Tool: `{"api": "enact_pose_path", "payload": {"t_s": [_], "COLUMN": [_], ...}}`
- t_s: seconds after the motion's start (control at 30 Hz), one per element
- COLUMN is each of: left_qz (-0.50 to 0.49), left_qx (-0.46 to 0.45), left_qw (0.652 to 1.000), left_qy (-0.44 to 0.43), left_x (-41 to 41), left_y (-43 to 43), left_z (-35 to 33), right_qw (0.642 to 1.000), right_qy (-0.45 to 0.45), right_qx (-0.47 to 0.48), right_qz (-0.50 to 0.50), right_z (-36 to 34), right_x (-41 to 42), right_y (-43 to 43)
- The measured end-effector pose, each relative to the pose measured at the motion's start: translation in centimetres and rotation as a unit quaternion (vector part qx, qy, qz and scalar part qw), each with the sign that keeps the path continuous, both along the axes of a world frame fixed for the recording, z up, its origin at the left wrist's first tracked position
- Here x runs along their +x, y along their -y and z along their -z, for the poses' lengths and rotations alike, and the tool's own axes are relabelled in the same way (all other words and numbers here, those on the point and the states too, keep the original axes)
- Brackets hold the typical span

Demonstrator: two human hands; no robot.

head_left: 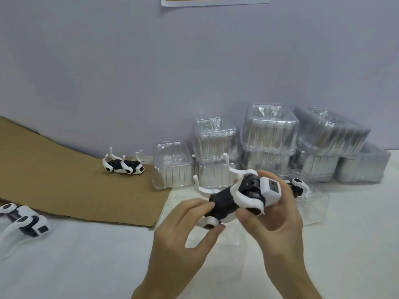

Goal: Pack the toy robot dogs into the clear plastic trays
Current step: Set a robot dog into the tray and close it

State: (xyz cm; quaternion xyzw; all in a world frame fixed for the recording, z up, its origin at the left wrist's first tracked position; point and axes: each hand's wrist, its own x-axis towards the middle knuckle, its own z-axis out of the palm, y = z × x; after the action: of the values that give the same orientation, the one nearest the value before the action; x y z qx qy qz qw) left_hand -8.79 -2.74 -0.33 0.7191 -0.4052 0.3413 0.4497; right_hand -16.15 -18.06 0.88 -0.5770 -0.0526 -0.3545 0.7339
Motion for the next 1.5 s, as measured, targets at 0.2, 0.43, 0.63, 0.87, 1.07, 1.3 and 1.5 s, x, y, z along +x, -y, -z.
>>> {"api": "enact_pose_path", "payload": {"t_s": [0.2, 0.43, 0.63, 0.87, 1.07, 1.3, 1.5], "left_qz": [0.036, 0.025, 0.137, 0.140, 0.151, 0.122, 0.126], "left_qx": [-0.044, -0.144, -0.040, -0.031, -0.016, -0.008, 0.025], "left_qw": [0.996, 0.961, 0.840, 0.846, 0.836, 0.826, 0.822], "left_qy": [0.068, -0.236, -0.524, -0.514, -0.527, -0.550, -0.554], "left_x": [-2.1, 3.4, 6.2, 5.4, 5.3, 5.5, 5.8], "left_y": [1.4, -3.4, -4.1, -3.4, -3.0, -3.1, -3.3], "left_z": [1.2, 0.0, 4.2, 4.1, 4.1, 4.1, 4.1], "right_qw": [0.993, 0.962, 0.963, 0.928, 0.769, 0.730, 0.761], "right_qy": [-0.074, -0.068, -0.130, -0.253, -0.354, -0.334, -0.220], "right_qx": [0.081, 0.261, 0.230, -0.267, -0.530, -0.596, -0.607], "right_qz": [-0.051, -0.035, -0.049, -0.049, -0.053, -0.017, 0.056], "right_z": [1.7, 0.1, 0.1, -2.4, -2.0, -0.2, 1.3], "right_x": [1.4, 0.7, 0.9, 3.0, 4.8, 5.0, 4.0], "right_y": [-0.7, 4.8, 5.5, 4.4, 3.0, 2.2, 2.3]}}
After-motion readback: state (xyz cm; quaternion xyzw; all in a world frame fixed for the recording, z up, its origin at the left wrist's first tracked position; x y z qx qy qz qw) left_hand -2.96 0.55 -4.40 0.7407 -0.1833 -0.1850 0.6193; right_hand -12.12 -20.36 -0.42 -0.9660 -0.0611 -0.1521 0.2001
